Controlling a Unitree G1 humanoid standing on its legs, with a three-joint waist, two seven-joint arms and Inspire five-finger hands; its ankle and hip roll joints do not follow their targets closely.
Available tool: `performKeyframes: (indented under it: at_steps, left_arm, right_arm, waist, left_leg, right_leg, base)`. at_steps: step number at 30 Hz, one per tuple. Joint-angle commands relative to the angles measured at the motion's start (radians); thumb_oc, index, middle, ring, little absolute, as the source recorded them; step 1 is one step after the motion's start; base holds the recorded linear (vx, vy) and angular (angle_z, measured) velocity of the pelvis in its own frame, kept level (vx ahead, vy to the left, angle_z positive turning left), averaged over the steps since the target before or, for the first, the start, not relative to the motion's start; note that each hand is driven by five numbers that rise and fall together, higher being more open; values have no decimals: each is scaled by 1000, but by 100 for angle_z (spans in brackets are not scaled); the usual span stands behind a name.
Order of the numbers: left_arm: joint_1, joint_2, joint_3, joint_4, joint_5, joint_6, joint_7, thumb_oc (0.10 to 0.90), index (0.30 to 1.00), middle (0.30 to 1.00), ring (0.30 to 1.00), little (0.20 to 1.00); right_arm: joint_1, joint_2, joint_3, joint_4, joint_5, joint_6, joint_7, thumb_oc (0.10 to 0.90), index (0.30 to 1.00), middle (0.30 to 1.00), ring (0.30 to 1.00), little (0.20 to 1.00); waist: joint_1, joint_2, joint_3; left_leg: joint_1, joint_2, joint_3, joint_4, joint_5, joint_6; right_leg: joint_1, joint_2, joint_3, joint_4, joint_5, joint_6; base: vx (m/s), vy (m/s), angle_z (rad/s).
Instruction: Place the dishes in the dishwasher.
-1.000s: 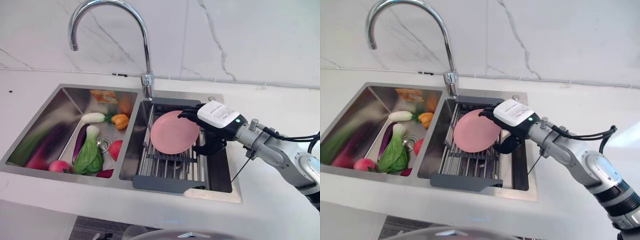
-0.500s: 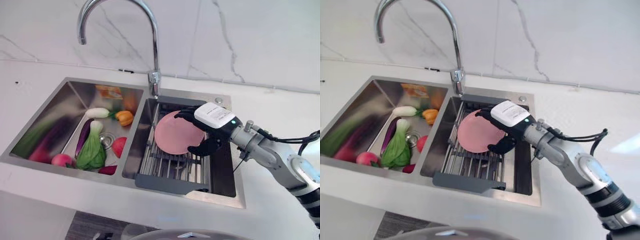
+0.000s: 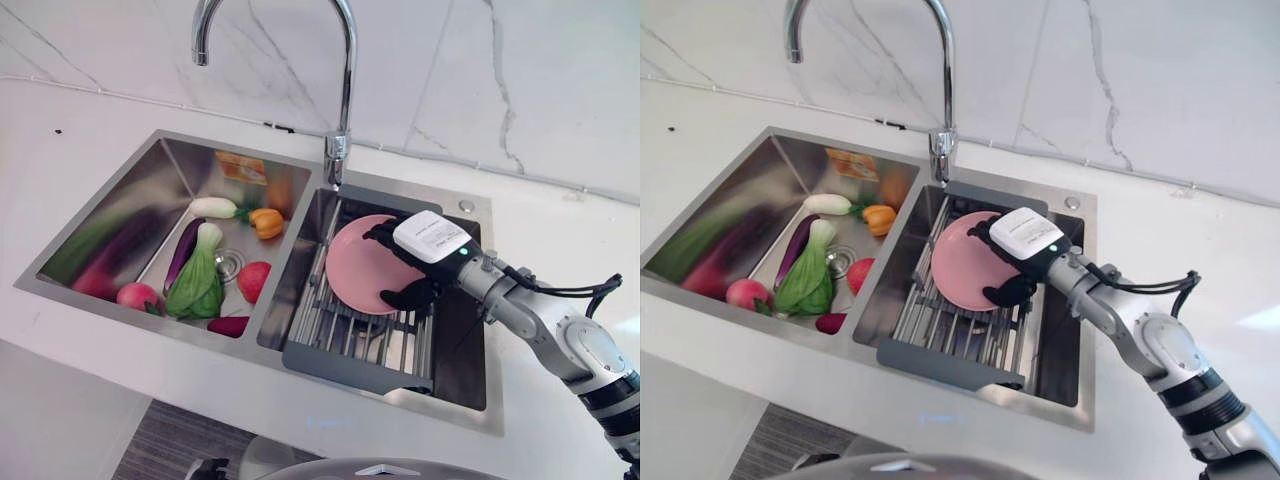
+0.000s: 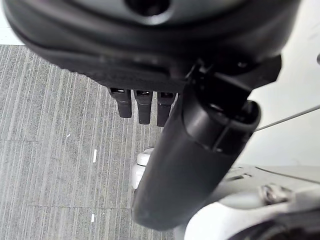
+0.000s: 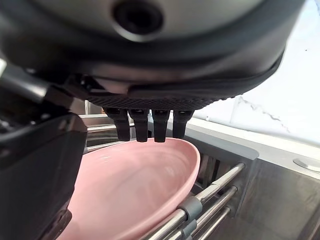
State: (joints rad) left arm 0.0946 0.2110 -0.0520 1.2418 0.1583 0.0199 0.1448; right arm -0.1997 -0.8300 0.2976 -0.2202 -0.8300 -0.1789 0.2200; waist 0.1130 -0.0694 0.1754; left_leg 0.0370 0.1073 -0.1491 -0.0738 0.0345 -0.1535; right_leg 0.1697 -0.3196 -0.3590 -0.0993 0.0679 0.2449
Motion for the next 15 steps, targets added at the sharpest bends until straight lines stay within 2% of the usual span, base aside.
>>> performKeyframes:
  at_steps: [1,9,10,15]
  left_arm:
    - [-63,2,11,61,-17,-1,8,800,900,900,900,900]
    - [-58,0,-8,50,-14,-8,-3,800,900,900,900,900]
    - [-54,0,-9,48,-15,-10,-1,800,900,900,900,900]
    - [-50,0,-11,48,-7,-21,-1,800,900,900,900,900]
  right_arm:
    - [20,-55,-26,-52,-77,1,-41,800,900,900,900,900]
    - [-2,-94,-102,-116,44,19,-39,800,900,900,900,900]
    - [-8,-106,-158,-139,114,32,-68,800,900,900,900,900]
    - [67,-95,-263,-212,166,24,-106,800,900,900,900,900]
  waist:
    - [11,23,-48]
    - [-4,29,-59]
    - [-12,28,-65]
    - [-18,27,-77]
  left_leg:
    - [-26,13,47,-14,12,0]
    - [-21,18,46,-14,11,-1]
    - [-18,18,50,-14,12,0]
    - [-13,19,59,-14,9,2]
  right_leg:
    - [2,13,-1,82,-53,-32]
    - [8,17,3,75,-55,-32]
    - [7,19,8,71,-53,-32]
    - [7,21,15,67,-50,-32]
  base:
    - [0,0,0]
    - [4,3,1]
    - [0,0,0]
    - [0,0,0]
